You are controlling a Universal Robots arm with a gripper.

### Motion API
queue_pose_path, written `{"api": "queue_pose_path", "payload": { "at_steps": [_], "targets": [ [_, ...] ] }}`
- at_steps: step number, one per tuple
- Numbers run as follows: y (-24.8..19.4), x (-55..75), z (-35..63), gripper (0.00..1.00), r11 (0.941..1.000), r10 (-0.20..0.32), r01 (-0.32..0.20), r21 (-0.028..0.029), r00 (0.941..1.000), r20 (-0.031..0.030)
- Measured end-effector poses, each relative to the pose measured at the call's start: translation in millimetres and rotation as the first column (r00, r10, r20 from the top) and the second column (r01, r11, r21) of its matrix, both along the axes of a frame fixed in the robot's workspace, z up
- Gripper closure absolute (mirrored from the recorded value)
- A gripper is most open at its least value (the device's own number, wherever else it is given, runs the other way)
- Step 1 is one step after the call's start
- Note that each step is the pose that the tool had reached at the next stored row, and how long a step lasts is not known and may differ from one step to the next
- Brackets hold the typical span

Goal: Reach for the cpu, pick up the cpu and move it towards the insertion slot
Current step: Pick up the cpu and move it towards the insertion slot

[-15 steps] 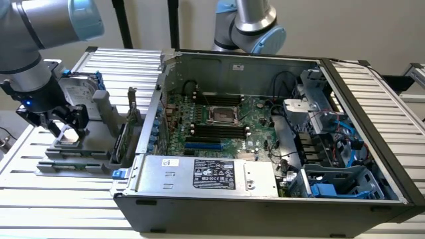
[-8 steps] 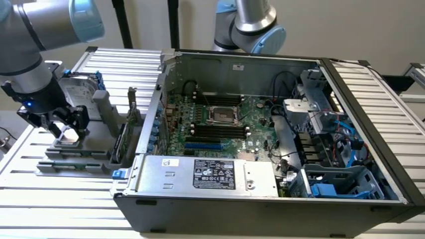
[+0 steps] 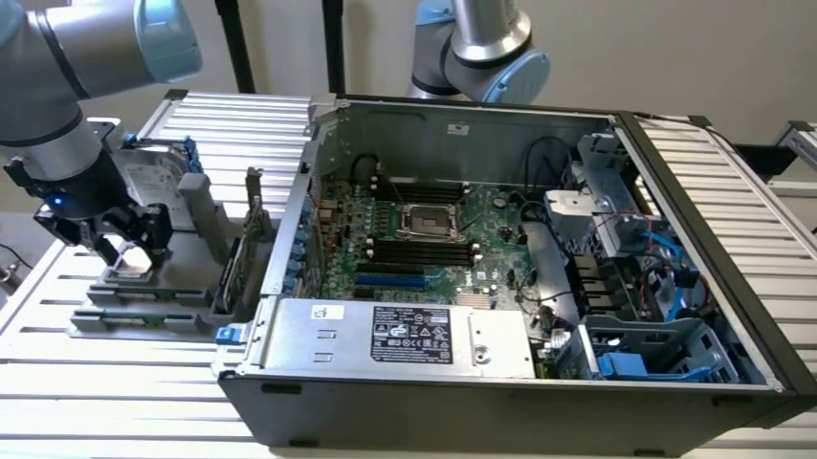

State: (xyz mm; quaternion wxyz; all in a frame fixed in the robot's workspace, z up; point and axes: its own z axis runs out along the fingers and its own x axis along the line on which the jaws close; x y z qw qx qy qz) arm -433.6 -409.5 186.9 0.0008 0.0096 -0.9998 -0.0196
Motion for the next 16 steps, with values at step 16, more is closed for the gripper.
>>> {"api": "queue_pose_path", "payload": {
  "at_steps": [16],
  "targets": [
    [-0.1, 0.7, 0.1, 0.45, 1.0000, 0.000, 0.000, -0.0002, 1.0000, -0.0095]
  ]
}}
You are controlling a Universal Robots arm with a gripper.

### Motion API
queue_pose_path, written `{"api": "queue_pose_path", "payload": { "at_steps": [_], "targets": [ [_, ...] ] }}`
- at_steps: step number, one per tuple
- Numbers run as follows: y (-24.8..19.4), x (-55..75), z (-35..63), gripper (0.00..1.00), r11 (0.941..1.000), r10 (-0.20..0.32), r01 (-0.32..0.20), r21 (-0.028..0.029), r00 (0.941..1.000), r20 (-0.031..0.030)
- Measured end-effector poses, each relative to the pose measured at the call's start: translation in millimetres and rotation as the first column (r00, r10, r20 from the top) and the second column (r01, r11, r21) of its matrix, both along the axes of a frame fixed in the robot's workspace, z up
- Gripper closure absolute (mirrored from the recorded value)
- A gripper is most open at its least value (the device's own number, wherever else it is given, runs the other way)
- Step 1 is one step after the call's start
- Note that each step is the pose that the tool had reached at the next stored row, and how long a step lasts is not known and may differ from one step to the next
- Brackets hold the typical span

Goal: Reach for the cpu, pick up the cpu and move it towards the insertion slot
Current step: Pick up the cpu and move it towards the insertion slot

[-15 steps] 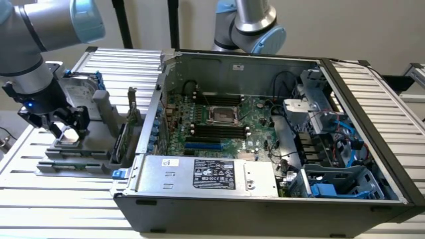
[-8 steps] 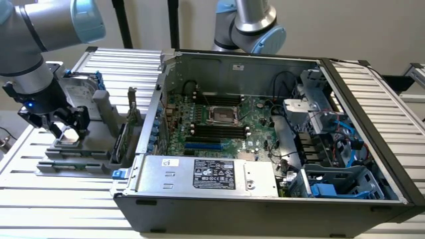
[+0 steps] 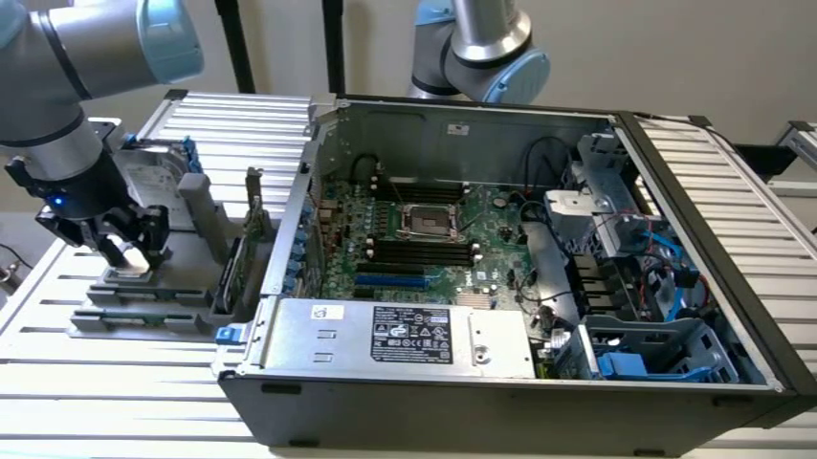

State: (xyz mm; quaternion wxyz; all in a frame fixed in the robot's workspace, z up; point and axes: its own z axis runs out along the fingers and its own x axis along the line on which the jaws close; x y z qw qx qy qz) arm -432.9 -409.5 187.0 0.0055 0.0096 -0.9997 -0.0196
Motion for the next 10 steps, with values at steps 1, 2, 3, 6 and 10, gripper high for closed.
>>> {"api": "queue_pose_path", "payload": {
  "at_steps": [1, 2, 3, 6, 10],
  "targets": [
    [0.0, 0.0, 0.0, 0.46, 1.0000, 0.000, 0.000, 0.0000, 1.0000, -0.0012],
    [0.0, 0.0, 0.0, 0.46, 1.0000, 0.000, 0.000, 0.0000, 1.0000, -0.0024],
    [0.0, 0.0, 0.0, 0.46, 1.0000, 0.000, 0.000, 0.0000, 1.0000, -0.0035],
    [0.0, 0.0, 0.0, 0.46, 1.0000, 0.000, 0.000, 0.0000, 1.0000, -0.0074],
    [-0.1, 0.1, 0.0, 0.46, 1.0000, 0.000, 0.000, 0.0000, 0.9999, -0.0122]
  ]
}}
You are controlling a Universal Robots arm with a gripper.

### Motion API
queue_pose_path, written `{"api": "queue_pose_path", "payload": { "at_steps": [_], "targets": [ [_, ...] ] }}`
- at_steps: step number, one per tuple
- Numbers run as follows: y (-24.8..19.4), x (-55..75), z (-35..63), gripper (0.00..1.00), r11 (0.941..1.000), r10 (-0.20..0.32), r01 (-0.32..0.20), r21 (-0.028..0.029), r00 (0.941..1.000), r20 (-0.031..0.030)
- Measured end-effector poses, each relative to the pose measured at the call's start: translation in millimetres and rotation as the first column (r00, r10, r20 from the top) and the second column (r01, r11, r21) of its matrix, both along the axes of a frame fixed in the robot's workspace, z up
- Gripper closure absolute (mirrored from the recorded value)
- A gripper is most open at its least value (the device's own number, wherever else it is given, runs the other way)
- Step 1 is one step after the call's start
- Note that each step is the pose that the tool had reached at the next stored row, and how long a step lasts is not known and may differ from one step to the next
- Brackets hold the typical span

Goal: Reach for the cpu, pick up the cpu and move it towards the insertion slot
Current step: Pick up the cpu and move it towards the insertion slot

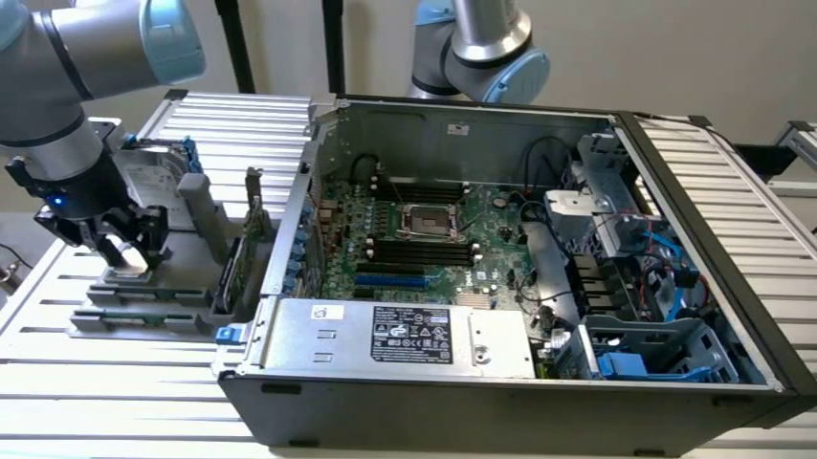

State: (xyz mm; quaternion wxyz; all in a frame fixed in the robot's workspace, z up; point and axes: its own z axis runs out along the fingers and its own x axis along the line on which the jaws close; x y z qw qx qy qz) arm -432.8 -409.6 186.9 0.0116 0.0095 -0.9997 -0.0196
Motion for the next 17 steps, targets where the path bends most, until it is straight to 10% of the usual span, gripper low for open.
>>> {"api": "queue_pose_path", "payload": {
  "at_steps": [17],
  "targets": [
    [-1.3, 0.3, 28.0, 0.46, 1.0000, 0.000, 0.000, 0.0001, 1.0000, -0.0036]
  ]
}}
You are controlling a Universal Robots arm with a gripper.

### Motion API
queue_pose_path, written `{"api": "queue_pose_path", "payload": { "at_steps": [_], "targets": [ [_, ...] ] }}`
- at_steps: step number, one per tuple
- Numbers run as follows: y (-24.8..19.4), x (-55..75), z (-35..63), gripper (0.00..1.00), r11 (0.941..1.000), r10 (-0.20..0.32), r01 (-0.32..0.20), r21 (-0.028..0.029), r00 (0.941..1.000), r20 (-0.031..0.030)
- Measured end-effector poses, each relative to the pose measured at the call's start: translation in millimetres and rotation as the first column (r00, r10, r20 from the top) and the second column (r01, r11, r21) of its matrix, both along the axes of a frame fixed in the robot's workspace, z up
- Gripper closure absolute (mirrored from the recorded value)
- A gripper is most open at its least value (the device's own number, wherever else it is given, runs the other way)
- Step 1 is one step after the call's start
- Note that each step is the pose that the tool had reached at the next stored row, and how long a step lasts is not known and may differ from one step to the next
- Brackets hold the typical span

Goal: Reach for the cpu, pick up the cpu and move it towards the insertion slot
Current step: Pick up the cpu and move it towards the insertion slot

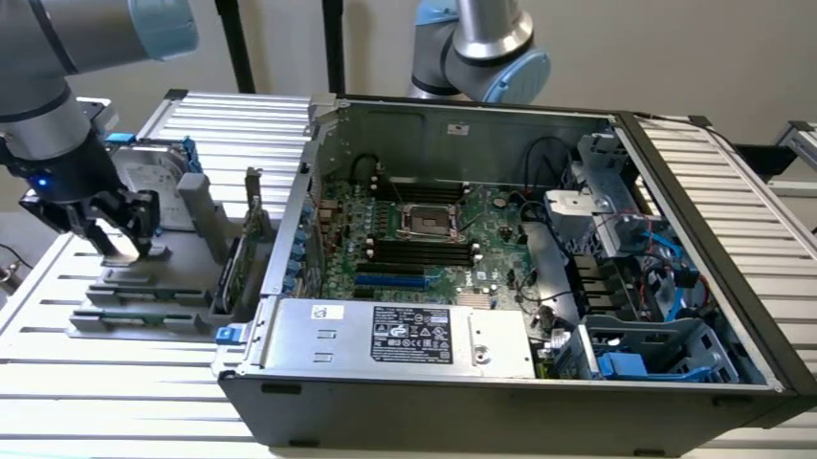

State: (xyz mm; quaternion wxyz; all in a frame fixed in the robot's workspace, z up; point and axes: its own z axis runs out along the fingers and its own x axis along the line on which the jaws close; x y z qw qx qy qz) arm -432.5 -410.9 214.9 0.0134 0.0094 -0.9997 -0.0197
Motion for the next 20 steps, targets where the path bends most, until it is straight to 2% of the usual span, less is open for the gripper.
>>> {"api": "queue_pose_path", "payload": {
  "at_steps": [12, 20],
  "targets": [
    [-2.1, 4.2, 54.6, 0.46, 1.0000, 0.000, 0.000, 0.0000, 1.0000, 0.0000],
    [-4.7, 16.6, 91.0, 0.46, 1.0000, 0.001, -0.001, 0.0019, 1.0000, 0.0000]
  ]
}}
